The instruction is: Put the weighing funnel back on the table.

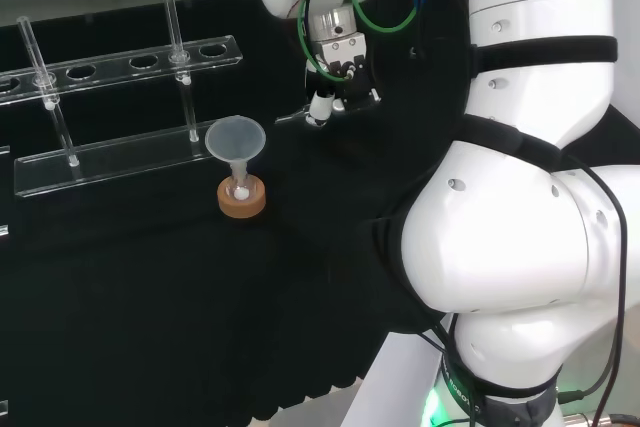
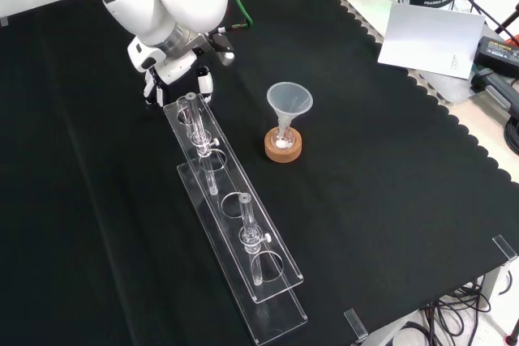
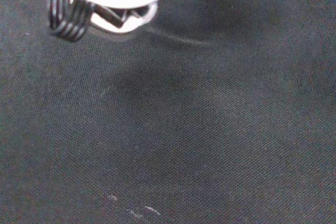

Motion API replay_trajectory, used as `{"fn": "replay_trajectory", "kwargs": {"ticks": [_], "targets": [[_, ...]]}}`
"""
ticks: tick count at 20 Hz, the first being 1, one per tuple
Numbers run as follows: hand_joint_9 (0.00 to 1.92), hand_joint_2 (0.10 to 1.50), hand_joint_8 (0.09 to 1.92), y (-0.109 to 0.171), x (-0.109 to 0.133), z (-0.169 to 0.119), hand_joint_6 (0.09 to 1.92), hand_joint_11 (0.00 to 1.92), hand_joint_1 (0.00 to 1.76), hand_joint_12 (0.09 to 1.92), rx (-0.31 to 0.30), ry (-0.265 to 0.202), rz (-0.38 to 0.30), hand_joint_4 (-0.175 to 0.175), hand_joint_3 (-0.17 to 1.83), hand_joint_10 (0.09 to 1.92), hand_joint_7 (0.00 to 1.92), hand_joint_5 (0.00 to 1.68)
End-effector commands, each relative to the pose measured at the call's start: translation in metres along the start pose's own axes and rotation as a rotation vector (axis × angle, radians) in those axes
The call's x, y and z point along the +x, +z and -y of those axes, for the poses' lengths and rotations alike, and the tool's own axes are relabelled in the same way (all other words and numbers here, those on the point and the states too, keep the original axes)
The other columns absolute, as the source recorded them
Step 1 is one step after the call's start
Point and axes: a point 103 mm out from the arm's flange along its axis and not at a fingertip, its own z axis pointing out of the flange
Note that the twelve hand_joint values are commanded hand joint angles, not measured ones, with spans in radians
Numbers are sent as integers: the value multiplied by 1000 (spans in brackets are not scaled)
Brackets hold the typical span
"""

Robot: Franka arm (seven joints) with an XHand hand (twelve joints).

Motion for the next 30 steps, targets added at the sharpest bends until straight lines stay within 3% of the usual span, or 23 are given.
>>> {"fn": "replay_trajectory", "kwargs": {"ticks": [1,22,26,29,30], "targets": [[825,636,655,2,0,-1,735,707,1120,1098,7,4,1,175,704,417,436,1252],[828,619,665,6,0,-5,705,710,1123,1093,17,-5,0,175,723,415,433,1273],[823,706,677,7,-1,-4,685,700,1107,1103,27,-12,-8,175,575,417,412,1246],[800,853,688,7,-3,-3,728,660,1078,1134,37,-22,-13,175,334,428,374,1177],[790,851,689,7,-3,-2,720,644,1016,1143,38,-26,-10,139,271,433,365,1130]]}}
